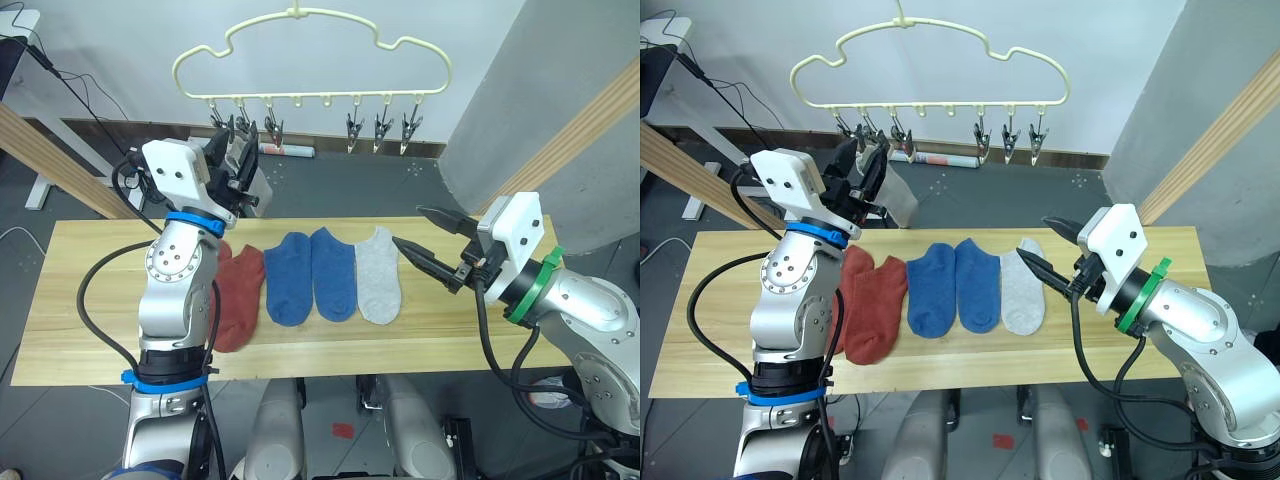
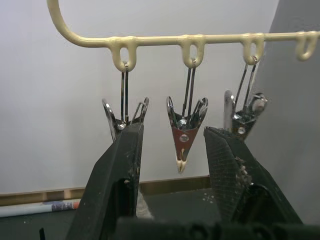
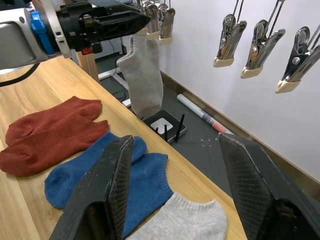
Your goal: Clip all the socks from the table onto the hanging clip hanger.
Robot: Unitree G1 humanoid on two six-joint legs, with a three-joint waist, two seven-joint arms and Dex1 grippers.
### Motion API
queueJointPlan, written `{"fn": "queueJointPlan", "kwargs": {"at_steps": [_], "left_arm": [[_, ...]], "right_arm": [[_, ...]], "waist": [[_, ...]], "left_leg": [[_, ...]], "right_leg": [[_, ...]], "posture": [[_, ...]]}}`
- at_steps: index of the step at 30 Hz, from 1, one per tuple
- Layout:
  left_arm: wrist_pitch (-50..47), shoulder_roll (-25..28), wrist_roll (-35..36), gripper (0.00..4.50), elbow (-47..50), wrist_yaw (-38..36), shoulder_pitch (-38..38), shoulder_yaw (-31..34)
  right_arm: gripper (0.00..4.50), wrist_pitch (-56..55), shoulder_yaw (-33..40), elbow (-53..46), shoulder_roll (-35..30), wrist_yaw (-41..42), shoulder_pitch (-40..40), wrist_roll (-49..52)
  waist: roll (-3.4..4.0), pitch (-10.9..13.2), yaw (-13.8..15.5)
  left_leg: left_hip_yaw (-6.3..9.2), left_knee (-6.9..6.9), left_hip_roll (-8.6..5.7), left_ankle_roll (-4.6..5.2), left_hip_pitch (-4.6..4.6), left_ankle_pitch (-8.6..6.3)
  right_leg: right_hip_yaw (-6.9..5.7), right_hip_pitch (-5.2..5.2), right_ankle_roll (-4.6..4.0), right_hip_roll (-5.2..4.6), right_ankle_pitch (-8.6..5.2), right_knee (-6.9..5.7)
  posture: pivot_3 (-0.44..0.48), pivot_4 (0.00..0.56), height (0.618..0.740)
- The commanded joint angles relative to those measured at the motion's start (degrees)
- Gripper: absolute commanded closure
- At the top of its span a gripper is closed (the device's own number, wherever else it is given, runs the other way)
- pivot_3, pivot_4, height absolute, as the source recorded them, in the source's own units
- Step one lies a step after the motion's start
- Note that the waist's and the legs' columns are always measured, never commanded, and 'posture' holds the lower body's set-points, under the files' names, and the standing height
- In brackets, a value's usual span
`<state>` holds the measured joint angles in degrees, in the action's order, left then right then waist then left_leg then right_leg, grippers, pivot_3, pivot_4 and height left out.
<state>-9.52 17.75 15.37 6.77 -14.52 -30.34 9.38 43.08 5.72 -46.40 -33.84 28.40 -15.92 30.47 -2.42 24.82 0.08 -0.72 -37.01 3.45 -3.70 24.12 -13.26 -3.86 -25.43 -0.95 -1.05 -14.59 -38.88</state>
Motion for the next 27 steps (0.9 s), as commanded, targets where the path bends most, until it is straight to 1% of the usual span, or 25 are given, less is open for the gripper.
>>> {"fn": "queueJointPlan", "kwargs": {"at_steps": [1, 8, 14, 27], "left_arm": [[2.2, -0.4, -0.6, 2.44, -0.1, 0.4, -1.2, 0.4], [4.0, -1.3, -1.6, 2.44, -2.3, 1.4, -2.9, 0.3], [3.9, -2.1, -1.4, 2.44, -1.6, 1.9, -4.0, 0.1], [2.9, -2.1, -1.1, 2.44, -1.3, 2.5, -4.6, 0.5]], "right_arm": [[1.69, -0.9, 1.1, -2.2, -0.6, -0.3, 0.2, 0.9], [1.69, -1.0, 1.1, -2.2, -0.6, -0.5, 0.4, 1.0], [1.69, -1.3, 1.2, -2.2, -0.6, -0.4, 0.5, 1.2], [1.69, -2.3, 0.8, -1.6, -0.2, 0.2, 0.2, 1.7]], "waist": [[0.00, 0.0, -0.1], [0.00, 0.0, -0.1], [-0.01, 0.0, -0.2], [-0.01, 0.0, -0.2]], "left_leg": [[0.00, 0.00, 0.00, 0.00, 0.00, 0.00], [-0.01, 0.00, 0.00, 0.00, 0.00, 0.00], [0.00, -0.01, 0.00, 0.00, -0.01, 0.01], [0.01, -0.04, 0.00, 0.00, -0.01, 0.01]], "right_leg": [[0.00, 0.00, 0.00, 0.00, 0.00, 0.00], [-0.01, 0.00, 0.00, 0.00, 0.00, -0.01], [0.00, 0.01, 0.00, 0.00, 0.00, -0.03], [-0.02, 0.01, -0.01, 0.00, 0.01, -0.06]], "posture": [[-0.084, 0.411, 0.740], [-0.084, 0.411, 0.740], [-0.084, 0.411, 0.740], [-0.083, 0.407, 0.740]]}}
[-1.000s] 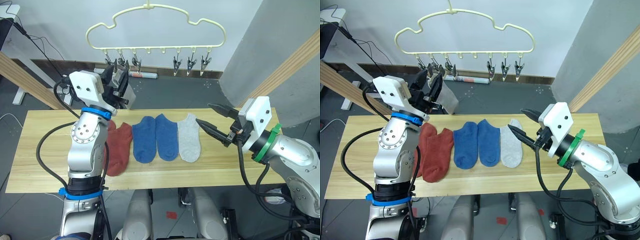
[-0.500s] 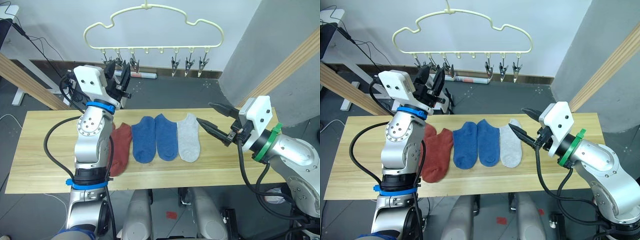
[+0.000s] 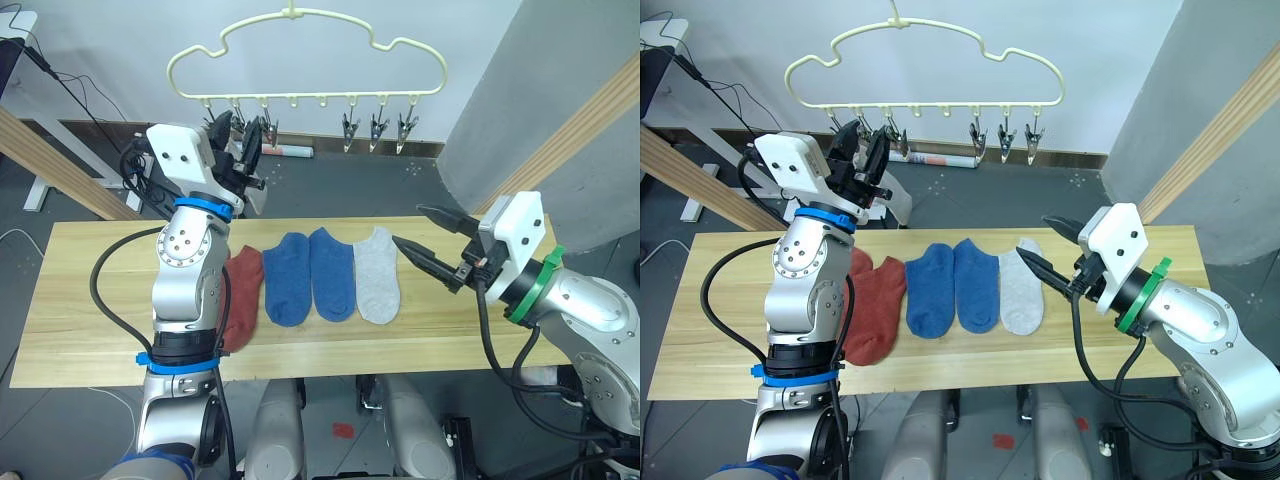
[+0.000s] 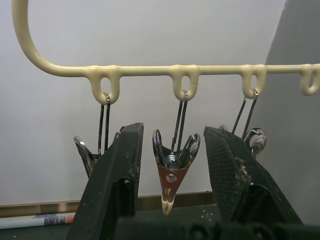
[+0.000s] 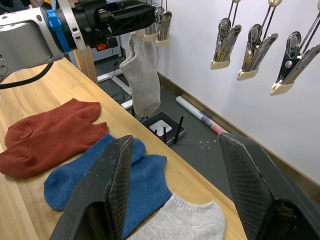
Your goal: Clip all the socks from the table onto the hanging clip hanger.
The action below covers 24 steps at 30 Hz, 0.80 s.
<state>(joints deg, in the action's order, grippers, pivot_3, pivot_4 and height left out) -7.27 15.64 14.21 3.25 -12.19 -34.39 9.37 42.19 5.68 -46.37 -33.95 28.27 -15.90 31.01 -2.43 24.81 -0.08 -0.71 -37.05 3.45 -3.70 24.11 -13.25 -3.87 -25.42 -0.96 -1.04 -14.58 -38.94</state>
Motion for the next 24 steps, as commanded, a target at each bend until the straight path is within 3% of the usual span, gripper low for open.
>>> {"fn": "queueJointPlan", "kwargs": {"at_steps": [1, 5, 12, 15, 24], "left_arm": [[0.7, 0.1, 0.1, 2.44, 2.3, 0.2, -0.6, 0.5], [0.6, 0.2, 0.1, 2.44, 2.4, 0.3, -0.6, 0.5], [0.8, 0.3, 0.1, 4.04, 2.6, 0.0, -0.7, 0.3], [1.1, 0.4, -0.3, 4.46, 2.7, 0.2, -0.7, 0.3], [0.2, 0.5, -0.2, 4.50, 4.2, 0.1, -0.5, 0.0]], "right_arm": [[1.69, -1.5, 0.7, -1.5, -0.1, 0.2, 0.2, 1.2], [1.69, -1.7, 0.6, -1.4, -0.1, 0.3, 0.3, 1.2], [1.69, -1.9, 0.3, -1.3, -0.1, 0.4, 0.4, 1.1], [1.69, -1.9, 0.4, -1.4, -0.2, 0.5, 0.6, 1.2], [1.69, -2.2, -1.2, -0.5, 0.0, 0.0, 0.0, -0.4]], "waist": [[0.00, 0.0, 0.0], [0.00, 0.0, 0.0], [0.00, 0.0, 0.0], [0.00, 0.0, 0.0], [0.00, 0.0, 0.0]], "left_leg": [[0.00, 0.00, 0.00, 0.00, 0.00, 0.00], [0.00, 0.00, 0.00, 0.00, 0.00, 0.00], [0.01, -0.02, 0.00, 0.00, -0.01, 0.00], [0.00, -0.02, 0.00, 0.00, -0.01, 0.00], [0.01, -0.02, 0.00, 0.01, -0.01, 0.01]], "right_leg": [[0.00, 0.00, 0.00, 0.00, 0.00, 0.00], [0.00, 0.00, -0.01, 0.00, 0.00, -0.01], [0.00, 0.01, -0.01, 0.00, 0.00, -0.02], [0.00, 0.01, -0.01, 0.00, 0.00, -0.02], [0.00, 0.02, -0.01, 0.00, 0.01, -0.03]], "posture": [[-0.083, 0.407, 0.740], [-0.078, 0.408, 0.740], [-0.074, 0.410, 0.740], [-0.074, 0.410, 0.740], [-0.067, 0.413, 0.740]]}}
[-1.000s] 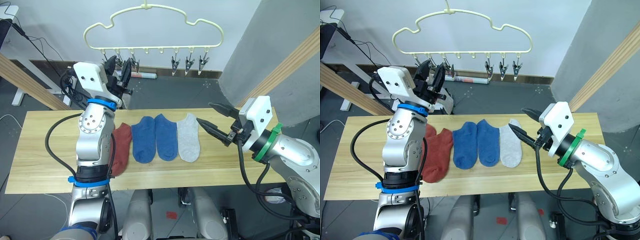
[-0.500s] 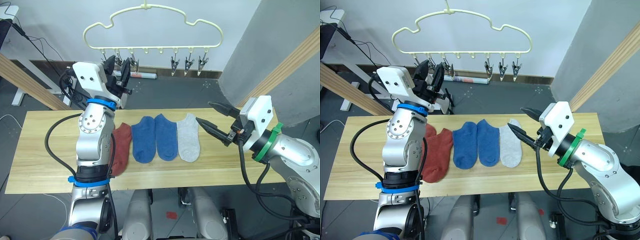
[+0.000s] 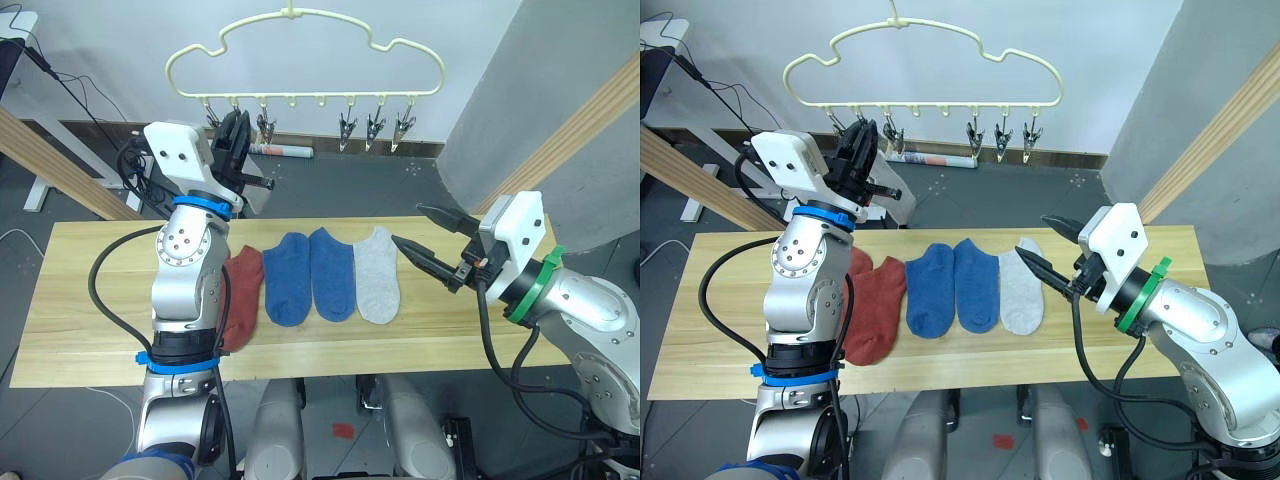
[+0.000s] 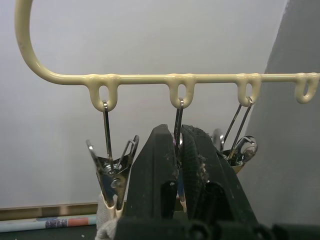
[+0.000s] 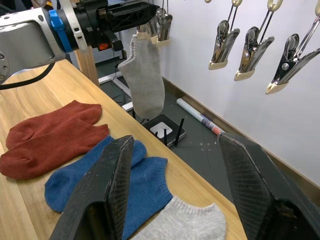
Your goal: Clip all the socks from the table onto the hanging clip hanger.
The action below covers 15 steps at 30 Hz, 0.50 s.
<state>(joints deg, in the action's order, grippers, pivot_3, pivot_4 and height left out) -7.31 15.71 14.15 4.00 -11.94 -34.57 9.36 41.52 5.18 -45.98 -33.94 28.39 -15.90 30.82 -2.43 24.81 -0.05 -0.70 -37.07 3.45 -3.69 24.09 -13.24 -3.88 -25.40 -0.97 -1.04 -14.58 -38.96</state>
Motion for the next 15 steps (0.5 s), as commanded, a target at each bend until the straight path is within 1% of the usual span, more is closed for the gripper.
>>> {"fn": "queueJointPlan", "kwargs": {"at_steps": [1, 5, 7, 8, 9, 11, 13, 15], "left_arm": [[0.1, 0.5, -0.1, 4.50, 3.6, -0.2, -0.3, 0.0], [-1.8, 1.4, 0.7, 4.50, 4.9, -1.1, -0.4, 0.0], [-2.6, 1.9, 0.9, 4.50, 5.4, -1.7, -0.5, 0.1], [-3.0, 2.3, 0.9, 4.50, 5.6, -2.0, -0.6, 0.2], [-3.3, 2.6, 1.0, 4.50, 5.7, -2.2, -0.6, 0.3], [-3.9, 3.1, 1.2, 4.50, 5.8, -2.5, -0.8, 0.4], [-4.4, 3.6, 1.4, 4.50, 5.8, -2.9, -0.9, 0.6], [-4.8, 3.7, 1.4, 4.50, 5.8, -3.2, -1.0, 0.4]], "right_arm": [[1.69, -1.6, -0.9, -0.7, 0.0, -0.3, 0.0, -0.5], [1.69, 0.3, -5.9, 2.5, 0.5, -4.0, 0.1, -5.8], [1.34, 0.1, -9.1, 5.6, 2.3, -7.0, -0.1, -9.4], [1.13, -1.4, -11.5, 8.4, 4.3, -9.3, -0.6, -12.4], [0.77, -2.5, -13.2, 10.3, 5.7, -10.8, -0.9, -14.5], [0.19, -3.8, -16.0, 14.8, 9.2, -13.8, -1.3, -18.2], [0.19, -7.4, -19.1, 20.9, 12.2, -16.2, -1.9, -22.6], [0.19, -10.8, -20.4, 28.8, 17.3, -19.7, -3.2, -25.6]], "waist": [[0.00, 0.0, 0.0], [0.00, 0.0, 0.0], [-0.01, 0.0, 0.0], [-0.04, 0.0, 0.0], [-0.05, 0.0, 0.0], [-0.05, 0.0, 0.0], [-0.07, 0.0, 0.0], [-0.07, 0.0, 0.0]], "left_leg": [[0.00, 0.00, 0.00, 0.00, 0.00, 0.00], [0.01, 0.00, 0.00, 0.00, -0.01, 0.00], [0.00, 0.00, 0.01, 0.00, -0.01, 0.01], [0.00, 0.00, 0.01, 0.00, -0.01, 0.01], [0.00, 0.00, 0.02, -0.01, -0.03, 0.01], [-0.03, 0.01, 0.02, -0.01, -0.05, 0.02], [-0.03, 0.01, 0.05, -0.02, -0.06, 0.02], [-0.05, 0.01, 0.05, -0.02, -0.07, 0.02]], "right_leg": [[0.00, 0.00, 0.00, 0.00, 0.00, 0.00], [0.00, 0.01, 0.00, 0.00, 0.00, -0.01], [0.00, 0.01, 0.00, 0.00, 0.00, -0.01], [0.00, 0.01, 0.00, 0.00, 0.00, -0.01], [0.01, 0.01, 0.00, 0.00, 0.00, -0.02], [0.03, -0.01, 0.00, 0.00, 0.00, -0.04], [0.02, 0.00, 0.00, 0.01, 0.00, -0.03], [0.05, 0.00, 0.01, 0.00, 0.00, -0.03]], "posture": [[-0.067, 0.413, 0.740], [-0.056, 0.414, 0.740], [-0.049, 0.419, 0.740], [-0.046, 0.421, 0.740], [-0.046, 0.421, 0.740], [-0.041, 0.422, 0.740], [-0.040, 0.423, 0.740], [-0.038, 0.423, 0.740]]}}
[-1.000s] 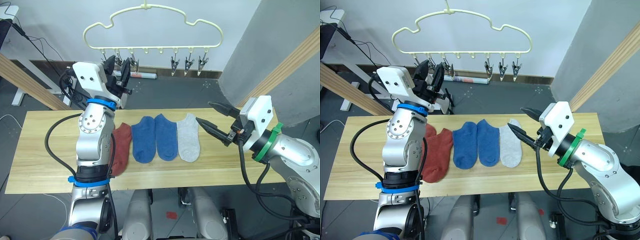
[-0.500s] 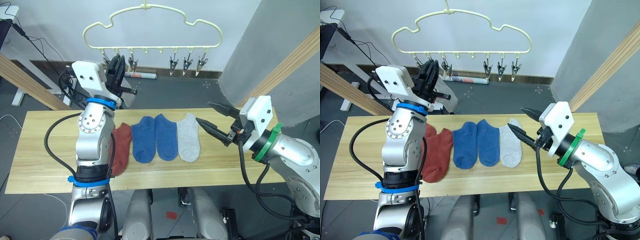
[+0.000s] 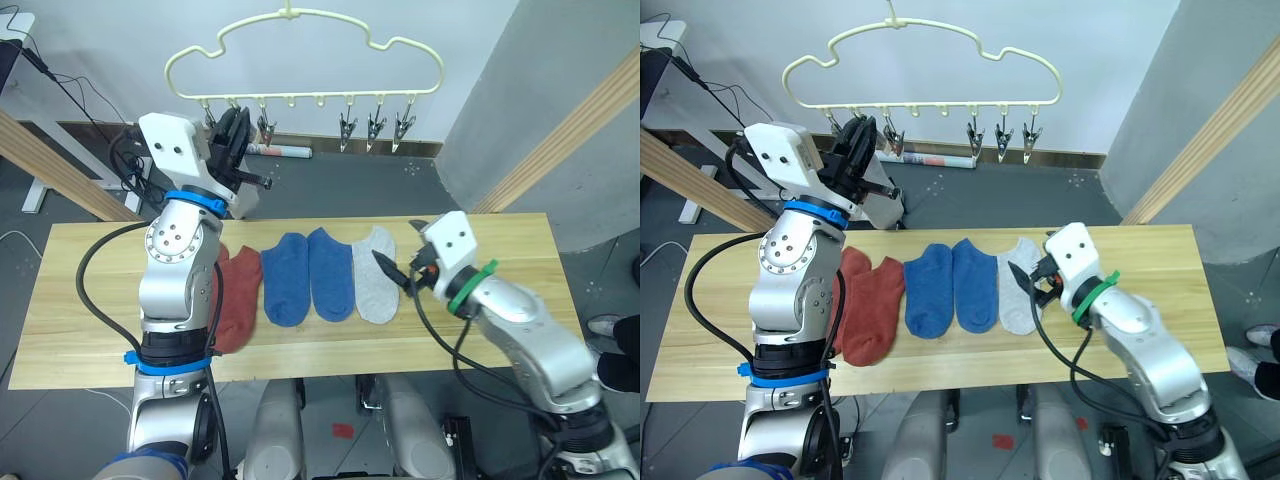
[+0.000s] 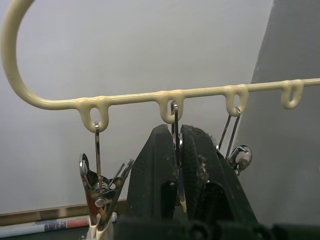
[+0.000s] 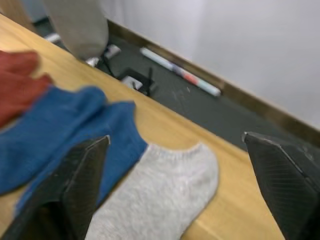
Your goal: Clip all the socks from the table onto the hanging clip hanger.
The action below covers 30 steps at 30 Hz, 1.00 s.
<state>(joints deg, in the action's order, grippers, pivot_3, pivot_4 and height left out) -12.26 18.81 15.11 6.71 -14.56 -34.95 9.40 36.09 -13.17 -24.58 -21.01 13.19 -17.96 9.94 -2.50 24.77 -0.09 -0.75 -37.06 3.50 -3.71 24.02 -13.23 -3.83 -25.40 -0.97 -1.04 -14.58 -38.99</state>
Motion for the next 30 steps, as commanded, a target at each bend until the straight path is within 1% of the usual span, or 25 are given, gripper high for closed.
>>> {"fn": "queueJointPlan", "kwargs": {"at_steps": [1, 2, 6, 10, 13, 17, 20, 21, 23, 25, 26, 27, 30], "left_arm": [[0.0, 0.5, 0.5, 4.50, 3.2, -0.5, -0.8, 0.3], [-0.2, 0.5, 0.5, 4.50, 3.2, -0.6, -0.9, 0.2], [-0.7, 0.6, 0.6, 4.50, 3.4, -0.7, -0.9, 0.2], [-0.9, 0.7, 0.6, 4.50, 3.5, -0.9, -0.9, 0.4], [-1.1, 0.8, 0.5, 4.50, 3.9, -1.0, -0.7, 0.5], [-1.1, 0.9, 0.4, 4.50, 4.1, -1.1, -0.7, 0.6], [-1.1, 1.1, 0.4, 4.50, 4.1, -1.1, -0.6, 0.8], [-1.1, 1.2, 0.5, 4.50, 4.1, -1.1, -0.5, 0.9], [-1.2, 1.4, 0.5, 4.50, 4.2, -1.2, -0.4, 1.0], [-1.4, 1.6, 0.6, 4.50, 4.4, -1.3, -0.4, 1.2], [-1.5, 1.7, 0.7, 4.50, 4.4, -1.3, -0.4, 1.2], [-1.6, 1.9, 0.8, 4.50, 4.6, -1.4, -0.3, 1.3], [-3.5, 2.8, 2.7, 4.50, 5.5, -2.4, -0.3, 2.0]], "right_arm": [[0.19, -7.0, -2.1, 10.9, 6.5, -6.5, -1.8, -6.4], [0.19, -9.2, -1.7, 14.4, 8.8, -8.1, -2.8, -7.3], [0.19, -14.9, -0.3, 25.8, 14.6, -11.5, -5.8, -9.8], [0.19, -20.9, 1.7, 36.2, 18.5, -15.0, -8.2, -11.7], [0.19, -22.0, 3.2, 40.3, 20.5, -15.7, -8.7, -11.5], [0.19, -20.2, 5.7, 42.4, 22.5, -16.6, -8.3, -10.7], [0.68, -18.9, 6.7, 42.6, 23.4, -15.8, -8.2, -10.1], [0.98, -18.9, 6.9, 42.6, 23.7, -15.5, -8.2, -10.0], [1.73, -19.0, 7.2, 42.7, 23.9, -15.2, -8.2, -10.1], [2.38, -19.0, 7.4, 42.3, 24.0, -14.9, -7.9, -10.3], [2.81, -19.0, 7.5, 42.2, 24.1, -14.8, -7.9, -10.5], [3.04, -19.0, 7.5, 41.7, 24.0, -14.6, -7.7, -10.6], [4.11, -19.0, 6.5, 37.7, 23.3, -12.3, -7.0, -10.8]], "waist": [[0.00, 0.0, 0.0], [0.00, 0.0, 0.0], [0.00, 0.0, 0.1], [-0.01, 0.0, 0.2], [-0.01, 0.0, 0.4], [-0.01, 0.0, 0.5], [-0.01, 0.0, 0.6], [-0.01, 0.0, 0.6], [-0.01, 0.0, 0.7], [-0.01, 0.0, 0.9], [-0.01, 0.0, 0.9], [-0.01, 0.0, 1.0], [-0.01, 0.0, 1.3]], "left_leg": [[0.00, 0.00, 0.00, 0.00, -0.01, 0.00], [0.00, 0.00, 0.00, 0.00, -0.01, 0.00], [0.00, 0.00, 0.01, -0.01, 0.01, 0.01], [-0.01, 0.03, 0.02, -0.01, 0.00, 0.01], [-0.02, 0.02, 0.01, -0.01, 0.00, 0.01], [-0.01, 0.01, 0.03, -0.01, -0.03, 0.01], [0.01, 0.01, 0.04, -0.03, -0.06, 0.02], [0.01, 0.00, 0.03, -0.03, -0.07, 0.02], [0.01, 0.00, 0.03, -0.02, -0.07, 0.02], [0.01, 0.00, 0.03, -0.02, -0.07, 0.02], [0.01, 0.01, 0.03, -0.02, -0.07, 0.01], [0.01, 0.01, 0.03, -0.02, -0.07, 0.02], [0.02, 0.02, 0.03, -0.02, -0.07, 0.02]], "right_leg": [[-0.01, 0.00, 0.00, 0.00, 0.00, 0.00], [0.00, -0.01, 0.00, 0.00, 0.00, 0.00], [0.00, 0.00, -0.01, -0.01, 0.00, 0.02], [-0.02, -0.01, -0.02, -0.01, 0.01, 0.02], [-0.01, 0.00, -0.28, -0.02, 0.16, 0.03], [-0.01, 0.02, -0.28, -0.01, 0.16, 0.00], [-0.02, 0.05, -0.25, -0.01, 0.15, -0.01], [-0.02, 0.06, -0.24, -0.01, 0.14, -0.02], [-0.02, 0.07, -0.22, -0.01, 0.13, -0.01], [-0.02, 0.07, -0.23, -0.01, 0.13, -0.01], [-0.02, 0.06, -0.23, -0.01, 0.13, -0.01], [-0.02, 0.07, -0.23, -0.01, 0.13, -0.01], [-0.02, 0.06, -0.23, -0.01, 0.13, 0.00]], "posture": [[-0.033, 0.422, 0.740], [-0.028, 0.421, 0.740], [-0.020, 0.419, 0.740], [-0.010, 0.417, 0.740], [0.001, 0.414, 0.740], [0.014, 0.409, 0.740], [0.016, 0.408, 0.740], [0.016, 0.408, 0.740], [0.017, 0.408, 0.740], [0.019, 0.409, 0.740], [0.019, 0.410, 0.740], [0.019, 0.410, 0.740], [0.016, 0.413, 0.740]]}}
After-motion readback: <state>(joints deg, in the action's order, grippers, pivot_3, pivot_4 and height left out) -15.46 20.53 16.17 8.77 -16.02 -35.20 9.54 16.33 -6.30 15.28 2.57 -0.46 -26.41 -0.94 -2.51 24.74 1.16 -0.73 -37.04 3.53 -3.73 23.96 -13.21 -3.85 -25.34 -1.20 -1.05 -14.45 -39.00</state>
